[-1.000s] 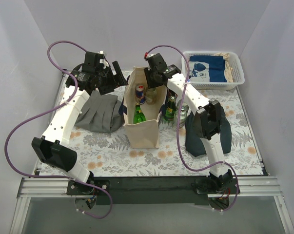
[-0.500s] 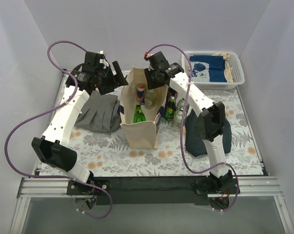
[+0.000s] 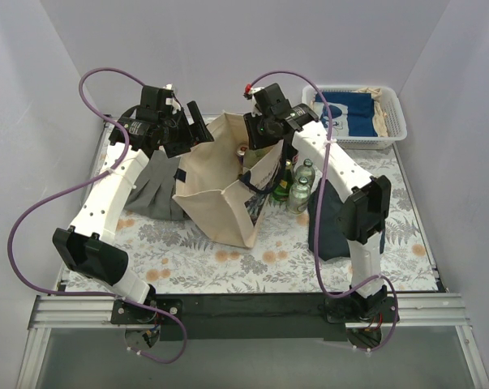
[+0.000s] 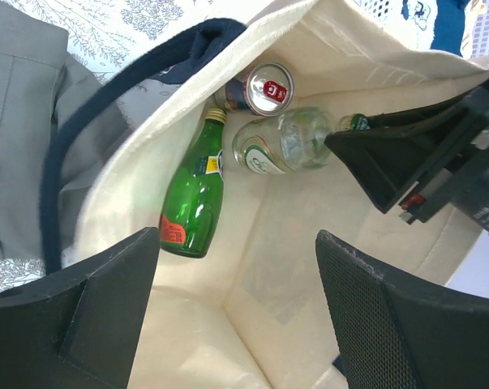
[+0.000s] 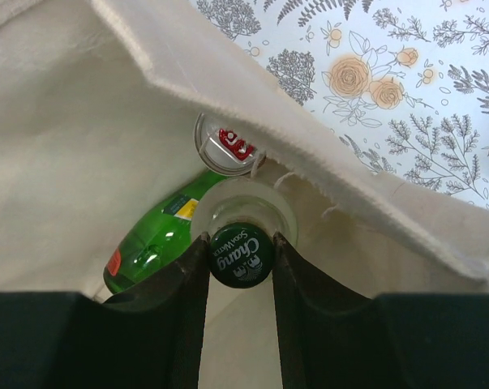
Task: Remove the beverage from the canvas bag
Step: Take out the drink from the canvas bag.
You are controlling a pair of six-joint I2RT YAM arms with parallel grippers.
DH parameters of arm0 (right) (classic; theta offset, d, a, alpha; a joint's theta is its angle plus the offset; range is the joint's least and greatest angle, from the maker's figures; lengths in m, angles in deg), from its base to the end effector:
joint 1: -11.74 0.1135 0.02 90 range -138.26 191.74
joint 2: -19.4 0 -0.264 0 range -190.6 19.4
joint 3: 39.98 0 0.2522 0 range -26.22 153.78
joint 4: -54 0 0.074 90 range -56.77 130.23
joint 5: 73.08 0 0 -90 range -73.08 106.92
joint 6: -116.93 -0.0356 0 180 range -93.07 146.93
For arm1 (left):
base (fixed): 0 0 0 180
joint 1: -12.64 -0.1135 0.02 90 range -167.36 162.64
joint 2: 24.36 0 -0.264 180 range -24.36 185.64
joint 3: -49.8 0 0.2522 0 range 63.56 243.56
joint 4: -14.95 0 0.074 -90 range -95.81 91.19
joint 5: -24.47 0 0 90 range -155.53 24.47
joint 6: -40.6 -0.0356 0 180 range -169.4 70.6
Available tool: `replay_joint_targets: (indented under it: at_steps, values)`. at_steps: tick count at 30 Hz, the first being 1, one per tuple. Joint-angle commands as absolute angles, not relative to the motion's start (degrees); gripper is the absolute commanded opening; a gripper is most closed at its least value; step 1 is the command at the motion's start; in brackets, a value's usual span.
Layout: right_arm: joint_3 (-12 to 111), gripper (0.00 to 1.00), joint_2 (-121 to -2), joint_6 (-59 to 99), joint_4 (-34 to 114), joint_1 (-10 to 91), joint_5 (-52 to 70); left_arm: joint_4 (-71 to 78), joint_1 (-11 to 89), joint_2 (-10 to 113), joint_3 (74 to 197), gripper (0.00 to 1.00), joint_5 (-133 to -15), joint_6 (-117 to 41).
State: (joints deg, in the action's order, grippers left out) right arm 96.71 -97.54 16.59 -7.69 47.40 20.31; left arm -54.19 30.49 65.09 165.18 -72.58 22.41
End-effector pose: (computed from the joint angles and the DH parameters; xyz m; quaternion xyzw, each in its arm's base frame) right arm 0.3737 0.2656 0.3609 -0.1883 0.8934 0.1342 0.3852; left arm 0.3070 -0.1035 0.4129 -0.3938 0.8274 -0.3194 0.2413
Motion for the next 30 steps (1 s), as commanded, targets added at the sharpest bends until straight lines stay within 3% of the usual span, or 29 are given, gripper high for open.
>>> replay_joint_targets:
  at_steps: [1,18,30]
  values:
    - [98.1,0.01,-93.4,17.5,-0.7,46.9,21.0,-54.1,30.3,63.5,165.6,0.76,-73.8,22.2]
    - [102.8,0.01,-102.7,19.7,-0.9,49.4,10.4,-54.3,30.3,64.1,166.0,0.77,-73.6,21.8]
    - [101.1,0.01,-96.8,22.4,-1.4,52.3,14.5,-54.0,30.3,64.2,165.9,0.76,-74.1,21.8]
